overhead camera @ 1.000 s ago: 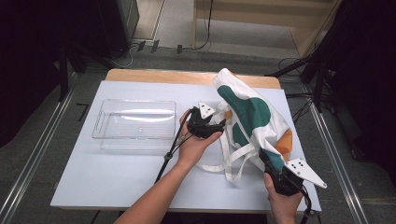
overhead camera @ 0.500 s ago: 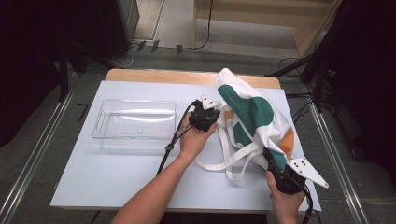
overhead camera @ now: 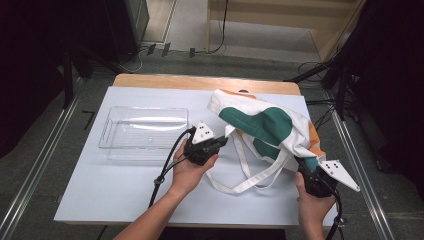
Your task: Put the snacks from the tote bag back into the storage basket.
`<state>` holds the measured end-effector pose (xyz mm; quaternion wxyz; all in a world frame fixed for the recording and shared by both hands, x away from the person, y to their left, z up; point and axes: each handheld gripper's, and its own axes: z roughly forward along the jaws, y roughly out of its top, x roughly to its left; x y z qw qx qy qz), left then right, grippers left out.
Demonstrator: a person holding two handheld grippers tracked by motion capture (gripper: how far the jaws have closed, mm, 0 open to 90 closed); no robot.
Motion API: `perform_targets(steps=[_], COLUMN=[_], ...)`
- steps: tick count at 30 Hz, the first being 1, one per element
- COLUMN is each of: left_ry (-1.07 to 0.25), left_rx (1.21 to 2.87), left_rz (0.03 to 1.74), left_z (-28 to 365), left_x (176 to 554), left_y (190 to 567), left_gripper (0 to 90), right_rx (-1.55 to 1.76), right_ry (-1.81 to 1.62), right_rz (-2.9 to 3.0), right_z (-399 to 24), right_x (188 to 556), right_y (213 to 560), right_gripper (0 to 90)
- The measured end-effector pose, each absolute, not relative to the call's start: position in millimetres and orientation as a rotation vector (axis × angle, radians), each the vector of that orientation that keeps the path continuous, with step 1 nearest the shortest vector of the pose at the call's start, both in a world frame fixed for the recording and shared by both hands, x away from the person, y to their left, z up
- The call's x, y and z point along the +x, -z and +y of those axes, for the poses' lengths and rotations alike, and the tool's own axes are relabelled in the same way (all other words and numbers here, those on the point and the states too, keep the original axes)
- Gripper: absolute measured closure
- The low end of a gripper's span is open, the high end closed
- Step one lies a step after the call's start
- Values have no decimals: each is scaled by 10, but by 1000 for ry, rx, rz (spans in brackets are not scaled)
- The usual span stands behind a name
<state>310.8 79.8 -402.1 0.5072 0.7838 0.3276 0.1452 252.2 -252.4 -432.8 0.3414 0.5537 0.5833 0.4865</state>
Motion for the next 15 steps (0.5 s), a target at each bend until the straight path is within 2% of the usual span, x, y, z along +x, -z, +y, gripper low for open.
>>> perform_targets(steps=[4,5,7,9,10,11,12,14,15], left_ry=[-280,-267,-295,-324,-333,-348,-361,-389,-389], left_rx=[1879,1865,1864,1857,1848,1835,1823,1784,1784], left_rz=[717,711,723,768,811,832,845,875,875], left_z=[841,837,815,800,809,818,844,946,946], left_x=[2843,2790,2756,2811,2857,2879,2903,2943,2943], left_y=[4041,4051,4062,4088,4096,4099,4098,4075,4075], left_gripper=[900,900,900,884,829,732,616,514,479], right_rx=[1439,1425,1420,1415,1416,1426,1441,1455,1455], right_ry=[-1275,-1280,-1277,-1292,-1297,-1275,-1272,-1329,-1329], right_rz=[1504,1550,1583,1614,1608,1576,1535,1524,1524], right_z=[-2597,-2617,-2623,-2644,-2657,-2671,-2728,-2823,-2823], right_x=[2725,2899,2978,3080,3091,3073,3008,2908,2908], right_y=[4335,4344,4345,4332,4314,4283,4241,4208,4208], right_gripper=[830,816,797,719,634,525,372,304,304])
